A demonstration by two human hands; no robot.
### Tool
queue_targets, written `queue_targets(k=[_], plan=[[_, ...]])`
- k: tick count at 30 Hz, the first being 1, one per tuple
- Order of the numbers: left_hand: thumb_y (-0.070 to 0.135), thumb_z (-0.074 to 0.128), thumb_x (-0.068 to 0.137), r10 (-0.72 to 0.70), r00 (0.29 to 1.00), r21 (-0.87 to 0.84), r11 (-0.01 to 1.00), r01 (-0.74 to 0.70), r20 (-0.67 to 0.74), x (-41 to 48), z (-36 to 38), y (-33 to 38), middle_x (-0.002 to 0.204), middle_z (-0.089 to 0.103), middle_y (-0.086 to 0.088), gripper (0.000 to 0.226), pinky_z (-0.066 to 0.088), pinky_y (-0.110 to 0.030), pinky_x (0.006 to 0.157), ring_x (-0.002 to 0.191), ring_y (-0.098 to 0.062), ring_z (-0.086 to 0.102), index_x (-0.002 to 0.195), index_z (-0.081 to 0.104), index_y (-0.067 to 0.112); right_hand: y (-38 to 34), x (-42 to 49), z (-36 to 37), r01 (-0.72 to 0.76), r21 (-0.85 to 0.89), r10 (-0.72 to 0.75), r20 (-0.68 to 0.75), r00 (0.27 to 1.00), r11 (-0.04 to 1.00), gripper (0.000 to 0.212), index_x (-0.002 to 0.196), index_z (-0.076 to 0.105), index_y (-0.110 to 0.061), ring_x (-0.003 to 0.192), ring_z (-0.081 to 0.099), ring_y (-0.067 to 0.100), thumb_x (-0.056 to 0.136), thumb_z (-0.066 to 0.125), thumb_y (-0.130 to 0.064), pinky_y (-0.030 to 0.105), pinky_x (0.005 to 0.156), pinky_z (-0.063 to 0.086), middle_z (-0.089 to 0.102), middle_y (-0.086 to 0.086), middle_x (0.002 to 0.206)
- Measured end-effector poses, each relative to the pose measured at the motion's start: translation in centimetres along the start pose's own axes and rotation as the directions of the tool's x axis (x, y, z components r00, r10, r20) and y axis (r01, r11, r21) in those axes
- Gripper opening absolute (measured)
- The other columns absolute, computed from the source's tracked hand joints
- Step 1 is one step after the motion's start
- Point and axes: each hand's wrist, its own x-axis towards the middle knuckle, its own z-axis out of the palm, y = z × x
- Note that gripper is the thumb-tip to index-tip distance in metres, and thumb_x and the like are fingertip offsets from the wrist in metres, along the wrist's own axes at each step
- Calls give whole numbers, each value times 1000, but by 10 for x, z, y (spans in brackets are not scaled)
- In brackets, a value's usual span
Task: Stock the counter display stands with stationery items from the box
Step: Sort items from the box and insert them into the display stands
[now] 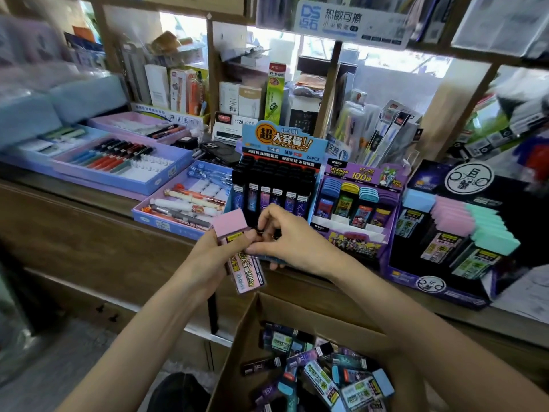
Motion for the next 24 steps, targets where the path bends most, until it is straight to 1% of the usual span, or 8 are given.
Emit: queue_targets(k=[3, 6, 9, 11, 14, 17, 20, 24], plan=[[19, 64, 73, 33, 998, 2, 999, -33, -45, -1, 3, 1, 77, 72, -3, 27, 54, -24, 56, 69, -14, 68, 96, 64, 5, 8, -6, -16, -57, 9, 55, 136, 989, 998, 35, 102, 48, -32, 61, 68, 17, 79, 73, -34, 36, 59, 56, 59, 4, 94], [22, 65, 72, 64, 991, -39, 997, -68, -114, 2, -5, 4, 79, 73, 0, 21, 56, -26, 60, 73, -12, 69, 91, 64, 12, 25, -18, -37, -206, 301, 131, 250, 959, 931, 34, 113, 53, -19, 72, 69, 17, 84, 68, -13, 23, 64, 56, 61, 7, 102], [24, 65, 73, 63, 990, -38, 997, -69, -125, 4, -13, 6, 84, 74, 0, 20, 55, -31, 67, 76, -13, 69, 91, 65, 16, 39, -27, -46, -224, 673, 187, 128, 974, 705, 24, 104, 59, -4, 76, 70, 19, 83, 60, 7, 21, 67, 57, 67, 12, 91], [24, 65, 73, 50, 992, -37, 998, -55, -115, 5, -12, 3, 83, 73, -1, 20, 52, -33, 69, 75, -14, 68, 91, 66, 16, 42, -25, -44, -163, 788, 240, 20, 970, 594, 19, 99, 59, -1, 74, 71, 18, 84, 57, 9, 20, 63, 57, 71, 11, 84], [25, 66, 70, 10, 996, -17, 1000, -12, -94, 6, -8, -4, 81, 68, -3, 29, 52, -31, 65, 74, -16, 66, 96, 63, 12, 36, -12, -39, -53, 853, 297, -122, 947, 519, 16, 104, 60, 1, 72, 70, 15, 88, 55, 2, 19, 60, 56, 70, 11, 88], [28, 66, 70, -51, 997, 30, 998, 52, -52, 3, -6, -9, 79, 68, -2, 39, 54, -26, 58, 70, -14, 67, 103, 61, 8, 24, 5, -36, 11, 787, 291, -241, 926, 617, 10, 96, 63, -3, 70, 68, 12, 92, 54, -2, 20, 63, 56, 69, 10, 89], [28, 63, 77, -82, 995, 2, 997, 82, -62, 3, -13, -13, 82, 72, -2, 31, 55, -28, 63, 77, -16, 68, 102, 63, 10, 8, 22, -45, 19, 572, 223, -350, 910, 820, 10, 94, 64, -7, 69, 68, 10, 91, 56, -3, 21, 68, 56, 68, 11, 92], [19, 49, 95, -153, 982, -84, 986, 144, -111, 3, -29, -15, 88, 75, -7, 20, 55, -27, 59, 77, -14, 71, 104, 61, 6, -12, 49, -67, 72, 289, 94, -522, 848, 955, 9, 90, 63, -11, 67, 64, 9, 91, 57, -4, 18, 64, 55, 63, 2, 84]])
